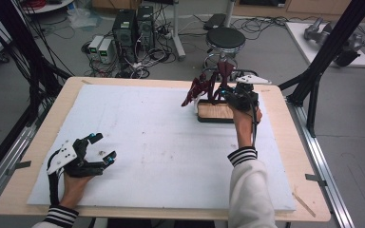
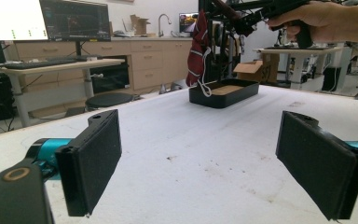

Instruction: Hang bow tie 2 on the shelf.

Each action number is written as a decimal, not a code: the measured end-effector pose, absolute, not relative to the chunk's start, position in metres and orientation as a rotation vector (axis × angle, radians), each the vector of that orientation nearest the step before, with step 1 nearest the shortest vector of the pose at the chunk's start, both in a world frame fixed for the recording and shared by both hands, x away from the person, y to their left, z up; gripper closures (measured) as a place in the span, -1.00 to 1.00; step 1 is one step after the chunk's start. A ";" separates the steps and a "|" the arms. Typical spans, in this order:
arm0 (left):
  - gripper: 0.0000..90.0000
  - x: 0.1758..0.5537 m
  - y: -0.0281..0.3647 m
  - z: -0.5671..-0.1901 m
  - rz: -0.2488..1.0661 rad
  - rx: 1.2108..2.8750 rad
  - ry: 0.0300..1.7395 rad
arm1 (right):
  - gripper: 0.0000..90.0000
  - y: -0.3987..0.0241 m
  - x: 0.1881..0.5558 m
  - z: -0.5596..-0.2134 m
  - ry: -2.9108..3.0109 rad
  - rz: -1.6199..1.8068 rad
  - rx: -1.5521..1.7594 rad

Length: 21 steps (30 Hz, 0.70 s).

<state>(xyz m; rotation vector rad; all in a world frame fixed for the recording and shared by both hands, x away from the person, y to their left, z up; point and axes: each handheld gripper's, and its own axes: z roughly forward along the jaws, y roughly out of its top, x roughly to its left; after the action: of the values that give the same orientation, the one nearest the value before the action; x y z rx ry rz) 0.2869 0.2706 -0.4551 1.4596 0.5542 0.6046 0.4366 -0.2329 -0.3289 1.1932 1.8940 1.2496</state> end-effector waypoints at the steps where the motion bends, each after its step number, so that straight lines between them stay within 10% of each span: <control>1: -0.68 0.287 0.271 -0.455 0.604 1.459 0.554 | 0.76 -0.233 0.437 -0.330 1.895 1.249 1.200; 21: -0.68 0.287 0.271 -0.455 0.605 1.460 0.554 | 0.76 -0.236 0.450 -0.347 1.955 1.237 1.361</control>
<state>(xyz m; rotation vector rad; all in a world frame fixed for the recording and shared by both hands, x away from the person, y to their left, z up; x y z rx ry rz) 0.2868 0.2706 -0.4551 1.4596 0.5541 0.6046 0.4502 -0.2358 -0.3475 1.3606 1.9553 1.2368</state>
